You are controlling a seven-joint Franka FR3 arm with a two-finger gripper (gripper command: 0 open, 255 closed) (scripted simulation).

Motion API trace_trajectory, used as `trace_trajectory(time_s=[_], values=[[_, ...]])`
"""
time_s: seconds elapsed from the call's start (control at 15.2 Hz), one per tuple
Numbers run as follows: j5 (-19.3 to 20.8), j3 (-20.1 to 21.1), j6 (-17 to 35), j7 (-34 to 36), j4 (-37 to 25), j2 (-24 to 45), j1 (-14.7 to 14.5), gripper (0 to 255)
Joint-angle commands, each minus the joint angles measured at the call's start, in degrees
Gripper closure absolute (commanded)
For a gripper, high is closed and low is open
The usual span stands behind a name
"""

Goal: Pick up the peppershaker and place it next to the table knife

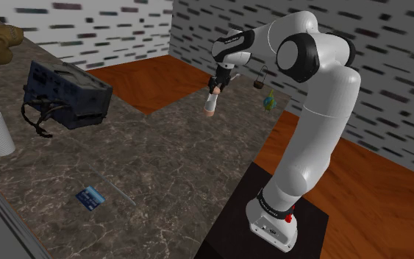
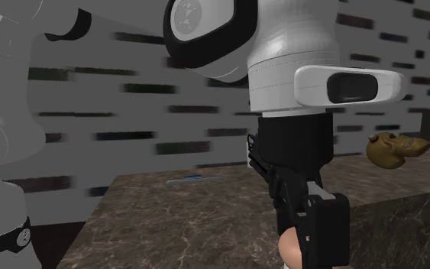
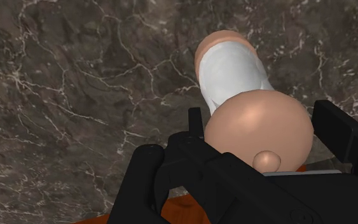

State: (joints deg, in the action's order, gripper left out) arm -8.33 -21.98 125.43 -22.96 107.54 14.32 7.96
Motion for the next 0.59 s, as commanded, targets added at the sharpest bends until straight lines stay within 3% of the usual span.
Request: trace_trajectory(time_s=[0.0,0.53], values=[[0.00,0.00,0.00,0.00,0.00,0.00,0.00,255],[1.18,-0.33,-4.75,0.87,-2.96,-1.97,-0.23,255]])
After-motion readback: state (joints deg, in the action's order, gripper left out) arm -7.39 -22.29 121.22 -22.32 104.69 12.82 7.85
